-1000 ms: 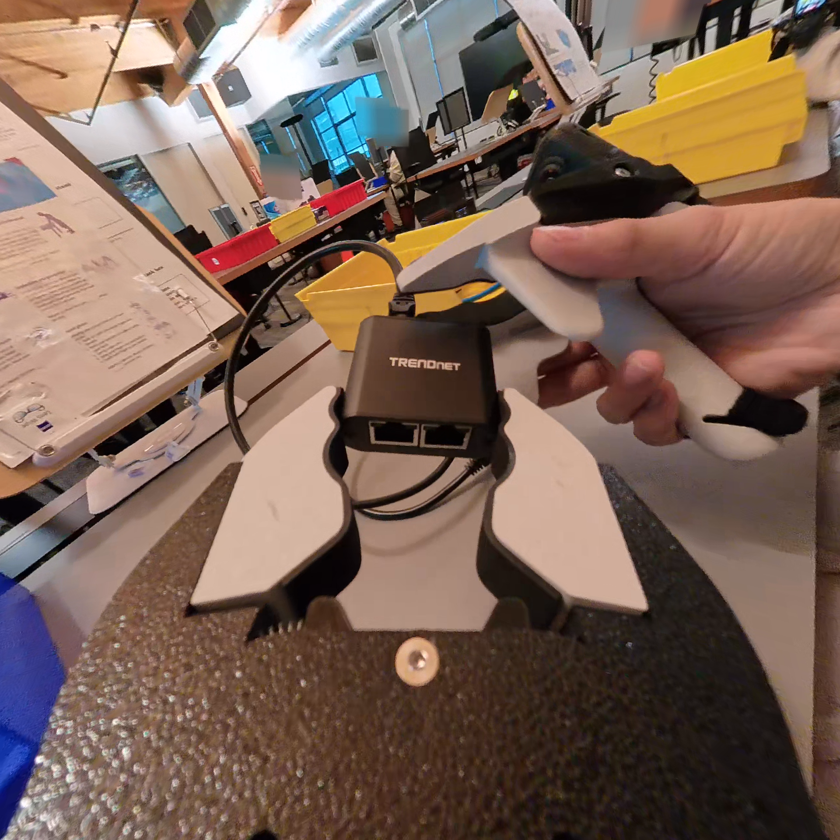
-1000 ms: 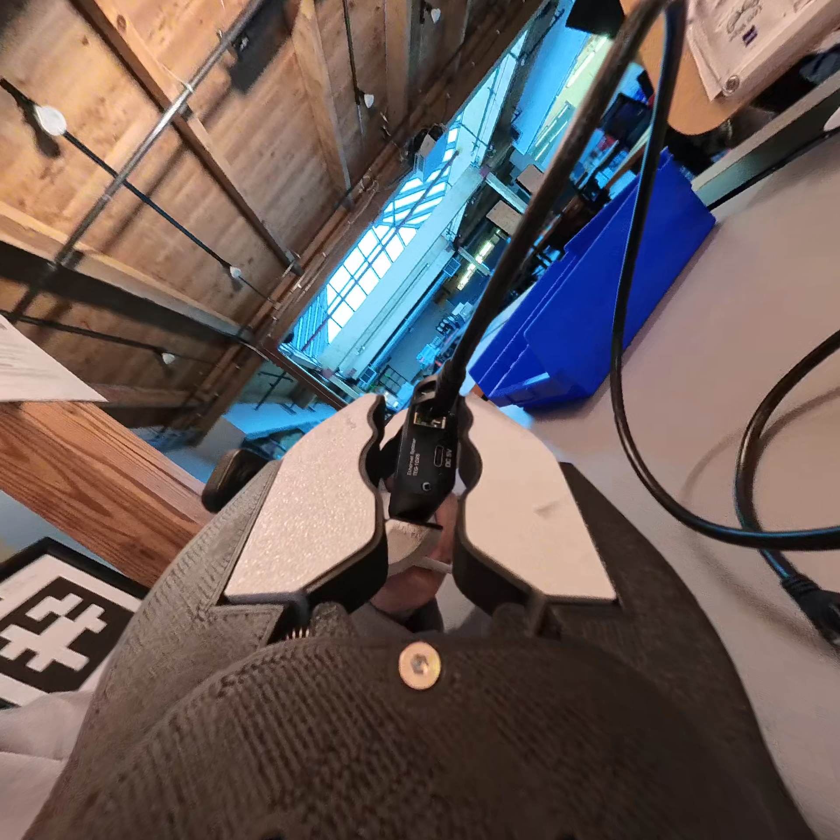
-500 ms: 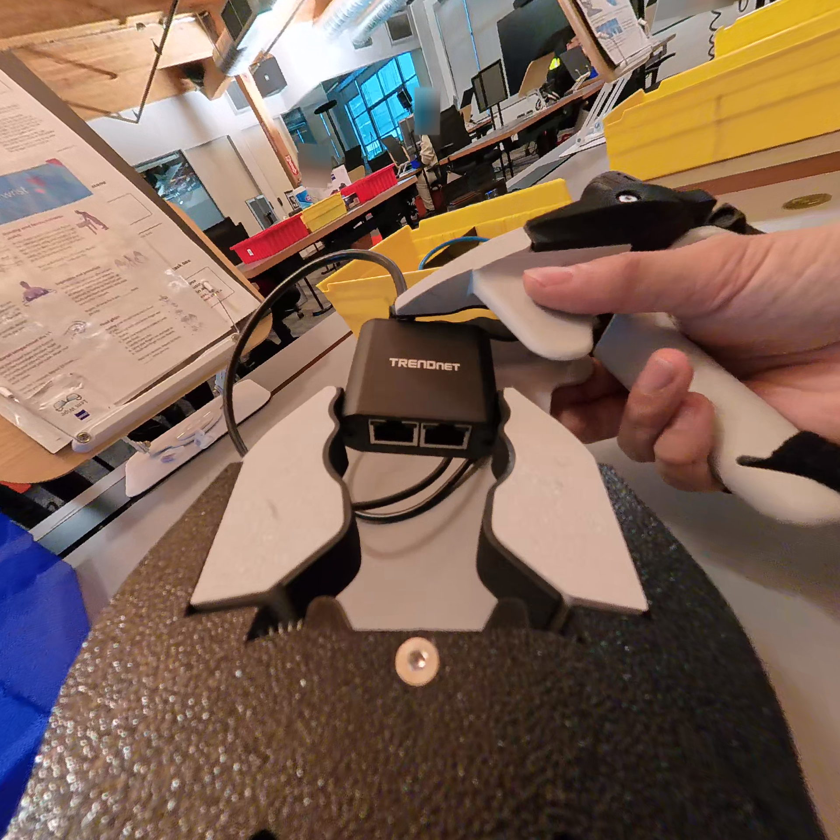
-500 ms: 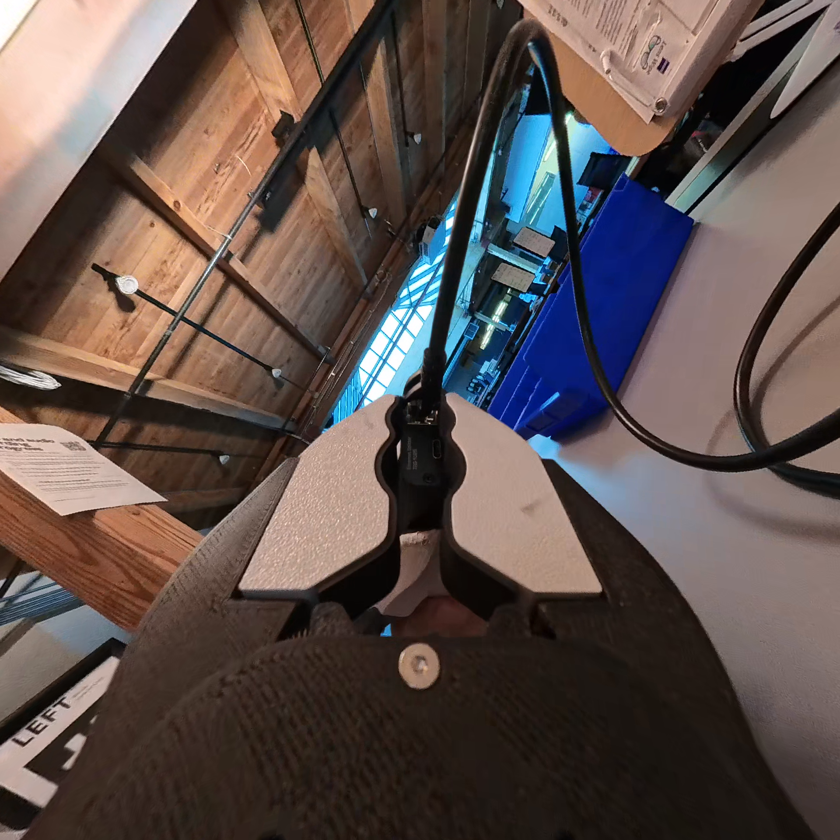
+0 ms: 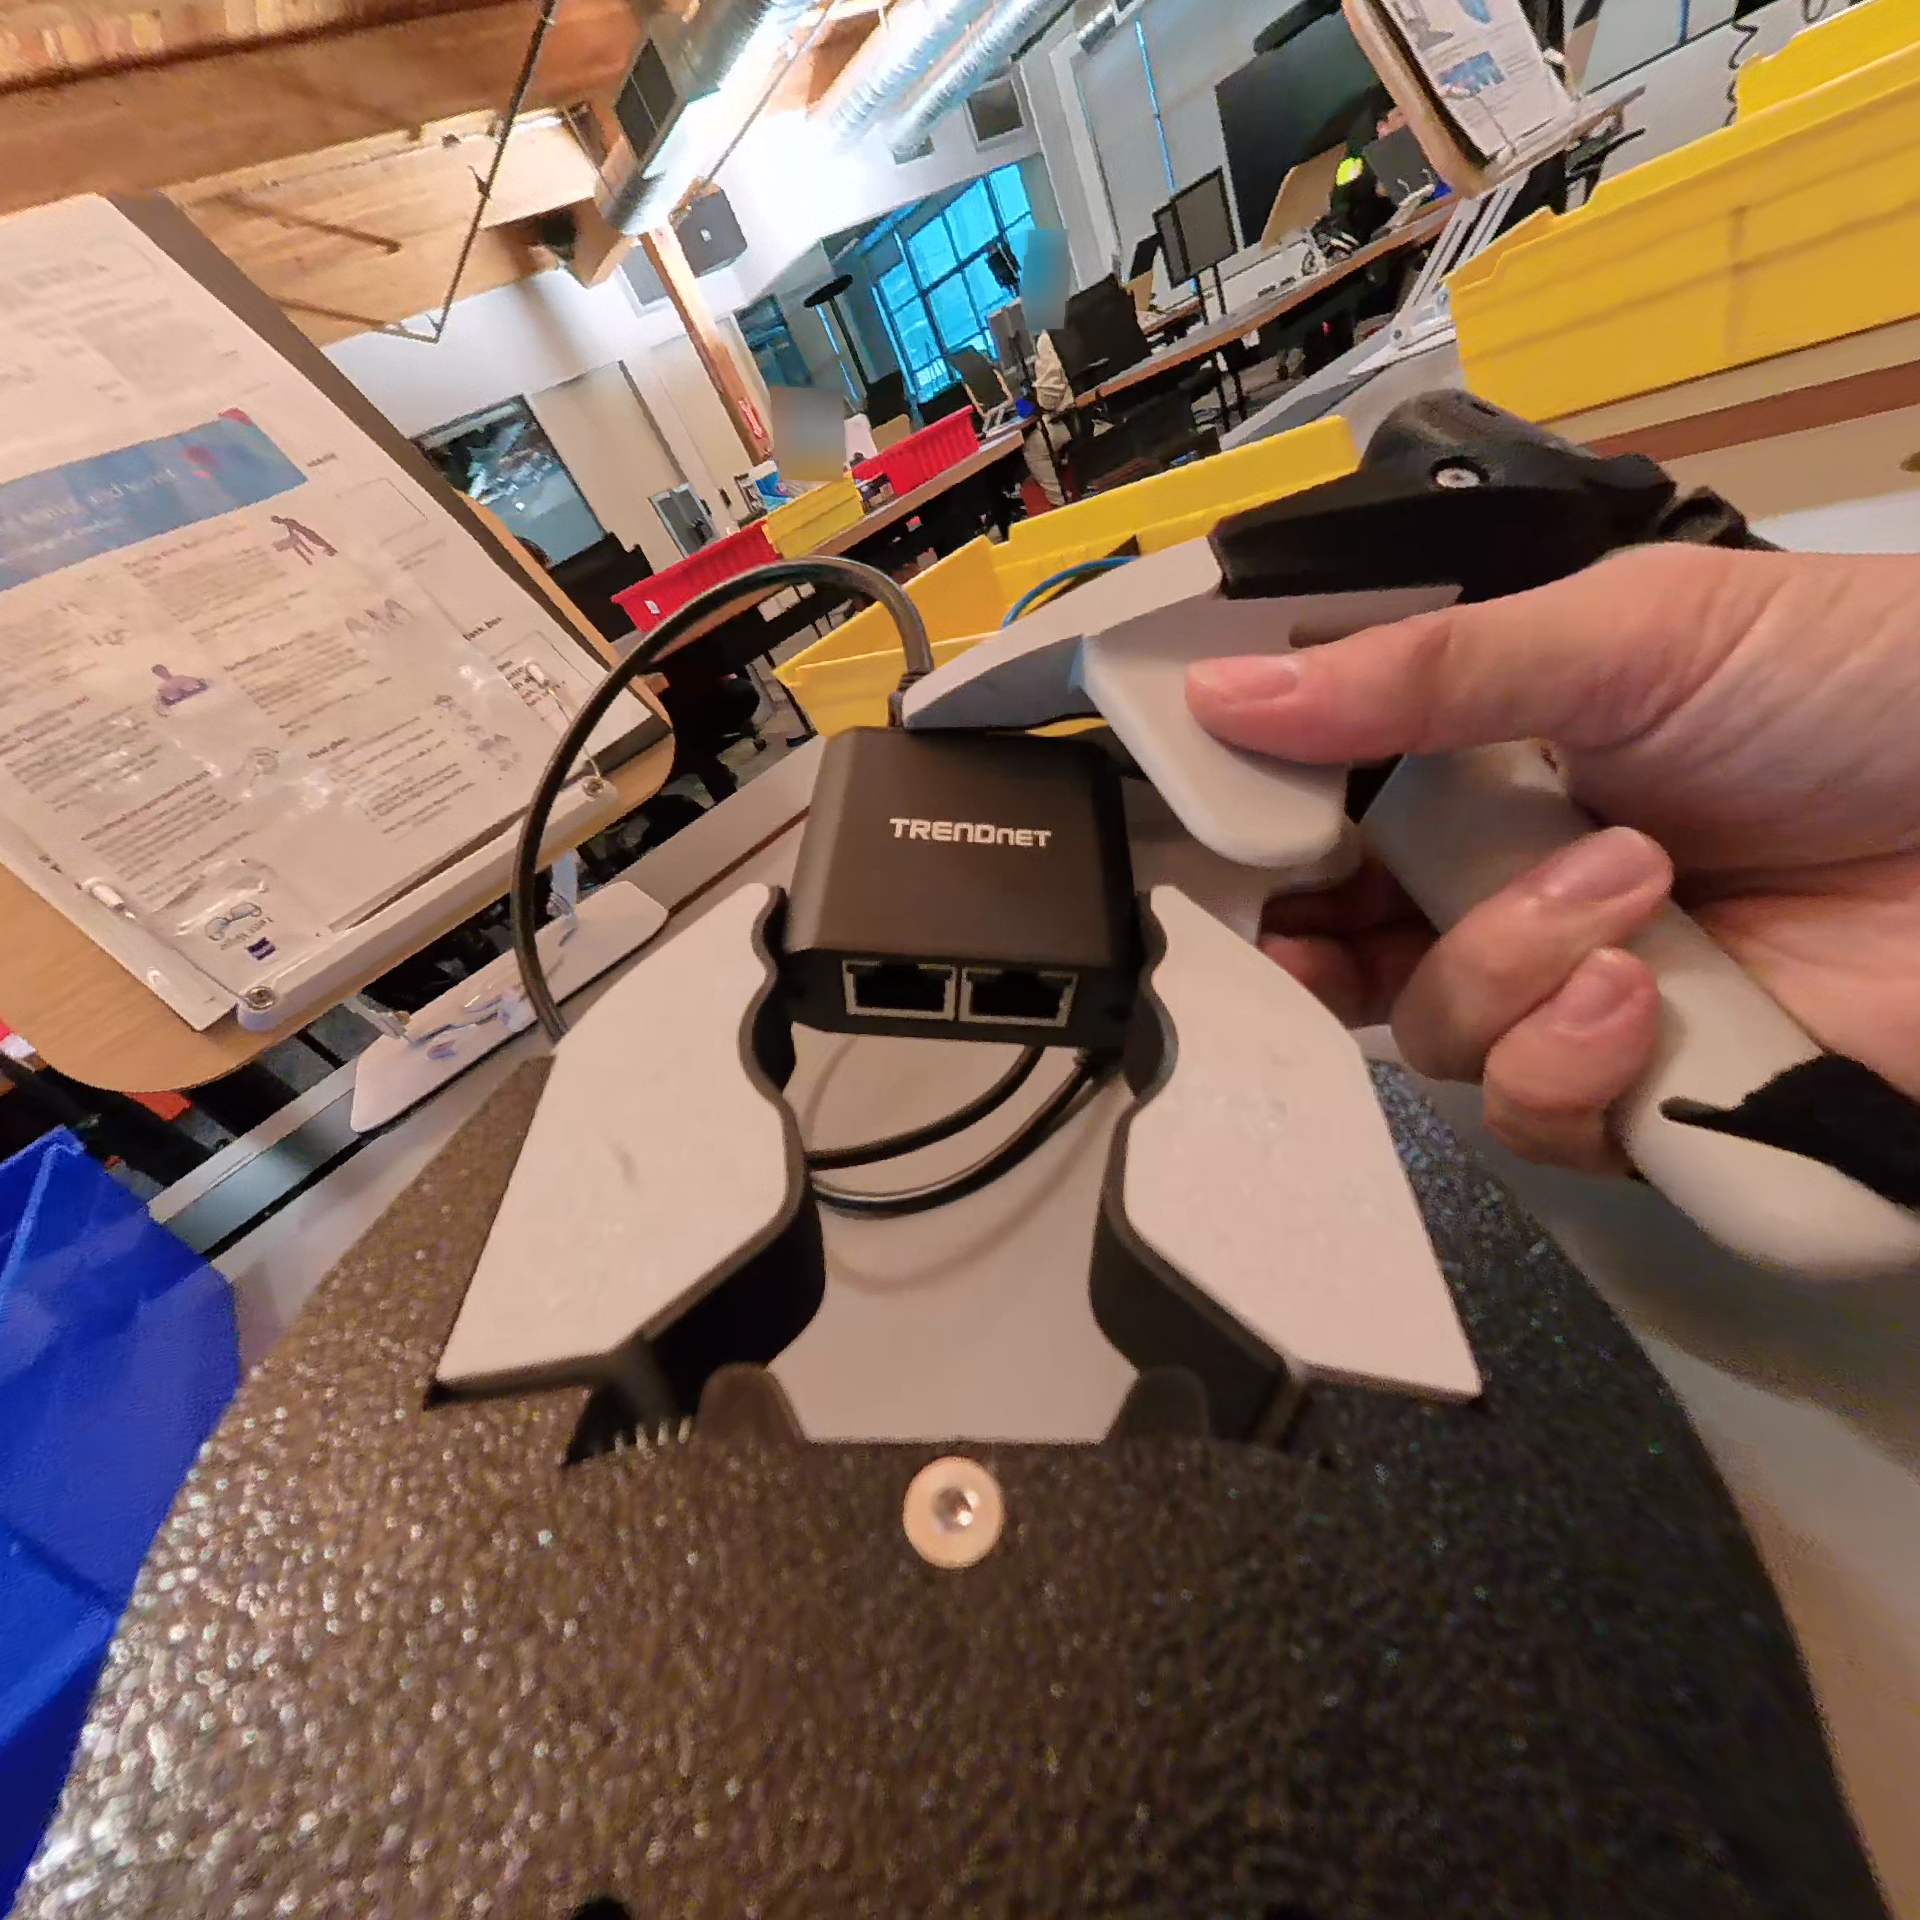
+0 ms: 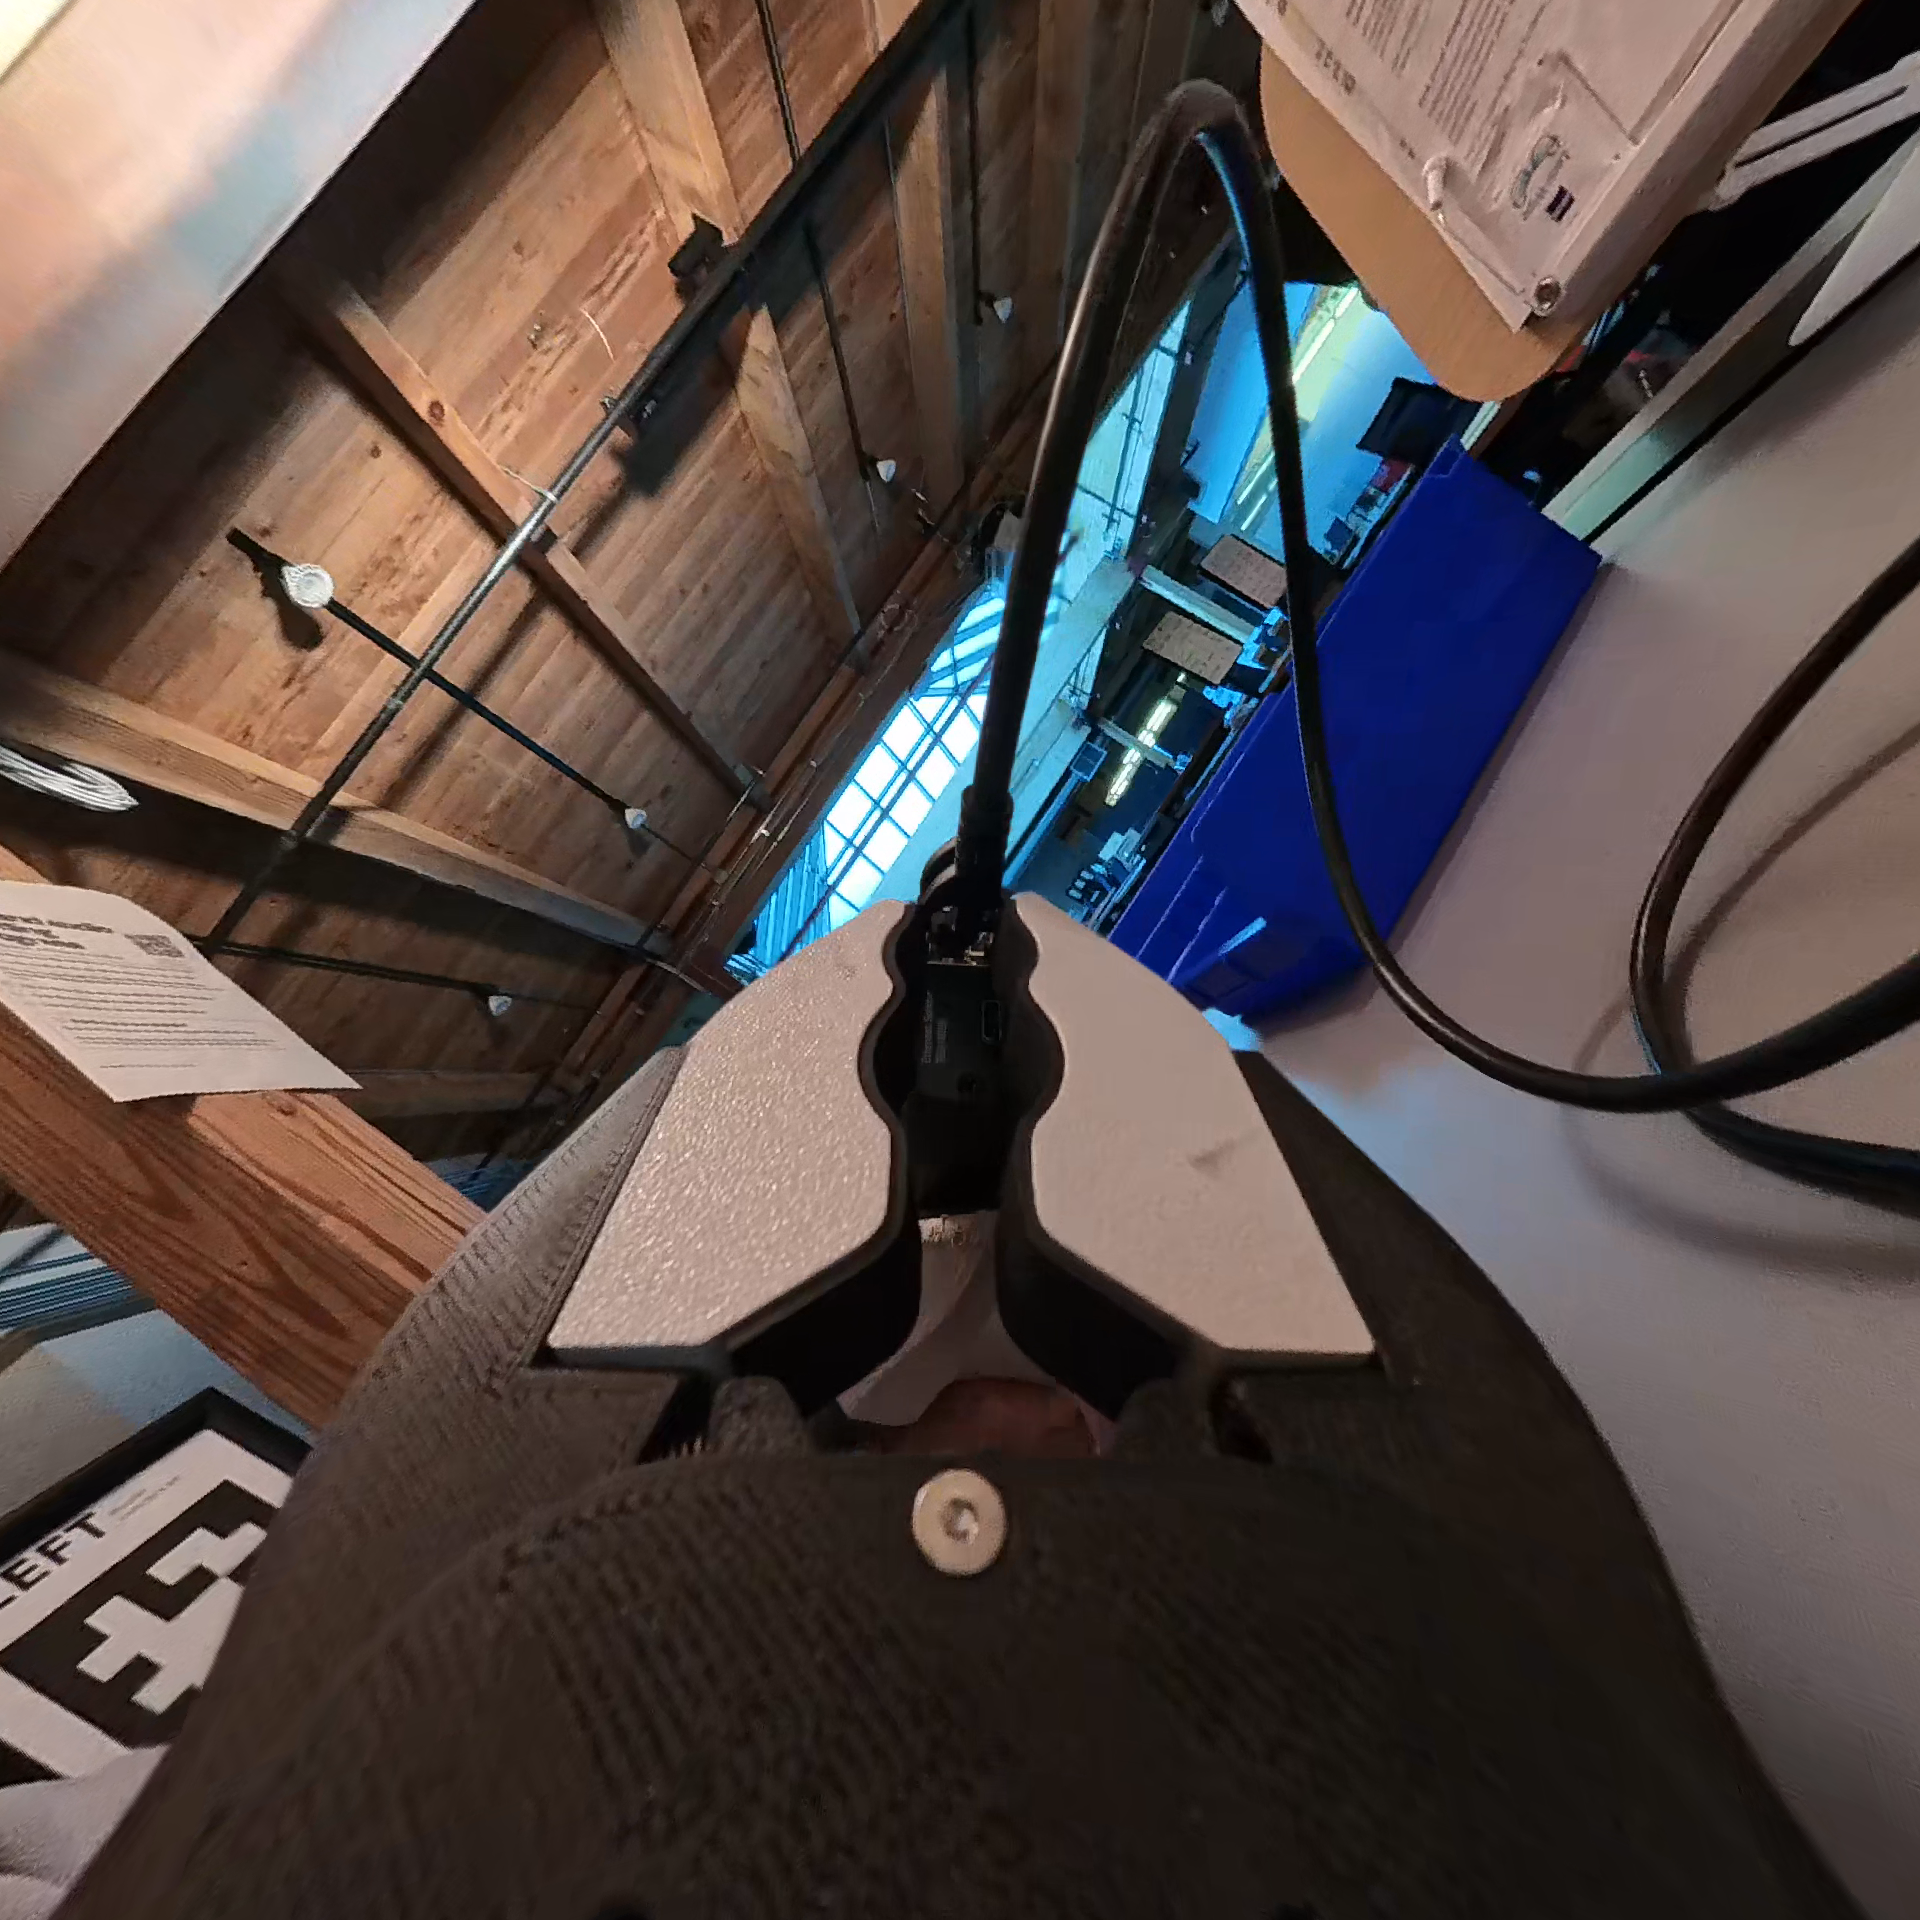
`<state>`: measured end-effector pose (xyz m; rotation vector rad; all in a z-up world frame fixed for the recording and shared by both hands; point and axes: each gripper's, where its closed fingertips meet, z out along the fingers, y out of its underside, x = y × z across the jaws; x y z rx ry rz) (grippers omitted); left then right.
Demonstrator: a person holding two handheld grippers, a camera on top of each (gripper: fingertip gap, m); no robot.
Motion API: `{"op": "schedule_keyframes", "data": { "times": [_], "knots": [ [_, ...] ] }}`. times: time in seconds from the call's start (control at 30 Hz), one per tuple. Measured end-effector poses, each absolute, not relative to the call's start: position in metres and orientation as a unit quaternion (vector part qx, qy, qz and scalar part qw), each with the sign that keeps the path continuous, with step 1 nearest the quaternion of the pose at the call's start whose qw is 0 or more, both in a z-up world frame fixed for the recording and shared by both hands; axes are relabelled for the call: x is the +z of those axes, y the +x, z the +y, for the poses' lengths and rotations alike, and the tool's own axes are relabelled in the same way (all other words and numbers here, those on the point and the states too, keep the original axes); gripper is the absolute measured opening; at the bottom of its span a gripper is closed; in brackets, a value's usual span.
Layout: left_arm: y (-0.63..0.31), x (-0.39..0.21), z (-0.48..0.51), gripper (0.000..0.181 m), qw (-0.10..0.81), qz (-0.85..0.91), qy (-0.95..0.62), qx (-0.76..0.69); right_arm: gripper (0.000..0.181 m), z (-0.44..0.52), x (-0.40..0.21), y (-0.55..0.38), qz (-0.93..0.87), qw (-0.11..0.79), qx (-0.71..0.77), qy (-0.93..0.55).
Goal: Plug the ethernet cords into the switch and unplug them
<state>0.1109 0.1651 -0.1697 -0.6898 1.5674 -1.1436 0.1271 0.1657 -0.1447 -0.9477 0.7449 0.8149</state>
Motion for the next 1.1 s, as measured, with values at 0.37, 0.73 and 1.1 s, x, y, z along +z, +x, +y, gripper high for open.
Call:
{"op": "schedule_keyframes", "data": {
  "times": [0.37, 0.73, 1.1],
  "knots": [
    [0.109, -0.167, 0.164, 0.061, 0.542, 0.637, -0.291, -0.464, 0.013, 0.165, -0.143, 0.129, 0.375, 0.750, 0.395, -0.375],
    [0.110, -0.169, 0.162, 0.061, 0.528, 0.631, -0.302, -0.482, 0.013, 0.164, -0.143, 0.129, 0.372, 0.752, 0.369, -0.401],
    [0.114, -0.179, 0.162, 0.061, 0.527, 0.621, -0.320, -0.484, 0.013, 0.166, -0.150, 0.130, 0.317, 0.763, 0.333, -0.454]
  ]
}}
